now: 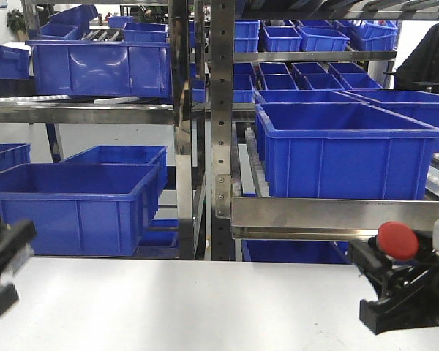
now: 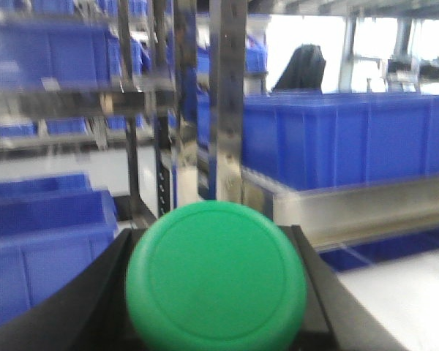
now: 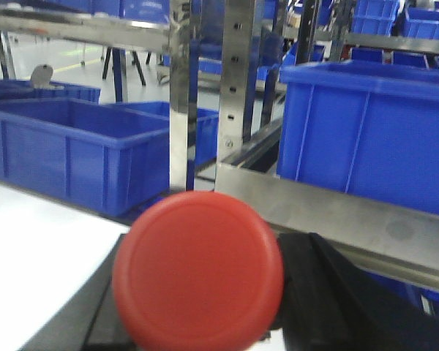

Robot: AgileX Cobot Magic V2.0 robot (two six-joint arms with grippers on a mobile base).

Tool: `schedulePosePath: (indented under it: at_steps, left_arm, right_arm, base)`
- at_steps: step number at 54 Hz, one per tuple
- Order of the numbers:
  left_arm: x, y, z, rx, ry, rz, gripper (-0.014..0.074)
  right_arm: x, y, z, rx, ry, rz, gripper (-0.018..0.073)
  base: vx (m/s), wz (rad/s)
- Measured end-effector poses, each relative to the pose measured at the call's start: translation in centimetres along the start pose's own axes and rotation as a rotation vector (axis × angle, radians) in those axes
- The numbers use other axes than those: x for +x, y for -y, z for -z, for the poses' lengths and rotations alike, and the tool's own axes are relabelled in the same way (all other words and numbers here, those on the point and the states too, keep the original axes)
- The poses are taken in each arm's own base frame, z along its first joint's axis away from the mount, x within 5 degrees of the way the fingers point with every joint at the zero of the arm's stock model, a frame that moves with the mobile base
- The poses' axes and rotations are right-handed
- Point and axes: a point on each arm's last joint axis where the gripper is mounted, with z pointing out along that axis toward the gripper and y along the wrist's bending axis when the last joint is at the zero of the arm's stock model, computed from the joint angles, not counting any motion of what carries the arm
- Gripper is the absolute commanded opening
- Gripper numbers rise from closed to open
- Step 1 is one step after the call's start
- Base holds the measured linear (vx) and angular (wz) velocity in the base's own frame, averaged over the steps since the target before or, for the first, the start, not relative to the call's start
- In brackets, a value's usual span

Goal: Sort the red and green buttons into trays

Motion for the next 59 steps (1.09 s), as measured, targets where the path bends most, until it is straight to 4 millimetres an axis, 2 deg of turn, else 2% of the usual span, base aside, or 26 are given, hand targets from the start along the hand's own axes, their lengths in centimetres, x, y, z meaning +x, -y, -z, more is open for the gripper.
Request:
schedulePosePath:
  at_steps: [7,13,24,33,59]
  left_arm:
    - [-1.6,-0.1,-0.2,-0.016,0.028,0.002,-0.0003]
    - [-2.0,0.1,0.1,-0.015,0.03,0.013,-0.0003]
    - [-3.6,1.4,2.5,0.006,0.06,-0.076,-0.0003]
    - [-3.9,1.3,3.3,-0.031,0.052,-0.087,-0.0003]
    - [-3.8,1.2,3.4,-0.041,0.044,-0.082,-0.0003]
  right_arm:
    - [-0.8,0.0,1.0,0.004,0.04,0.002,-0.0009]
    - [-1.5,0.1,2.1,0.009,0.074,0.004,-0.0009]
    - [-2.1,0.2,4.3,0.034,0.074,0.005,-0.0009]
    - [-2.0,0.3,4.4,0.038,0.06,0.004,-0.0009]
    - [-1.9,0.3,4.3,0.038,0.059,0.004,-0.0009]
  base:
    - [0.0,0.0]
    - [0.0,0.0]
    - [0.0,0.0]
    - [0.0,0.0]
    - [0.0,0.0]
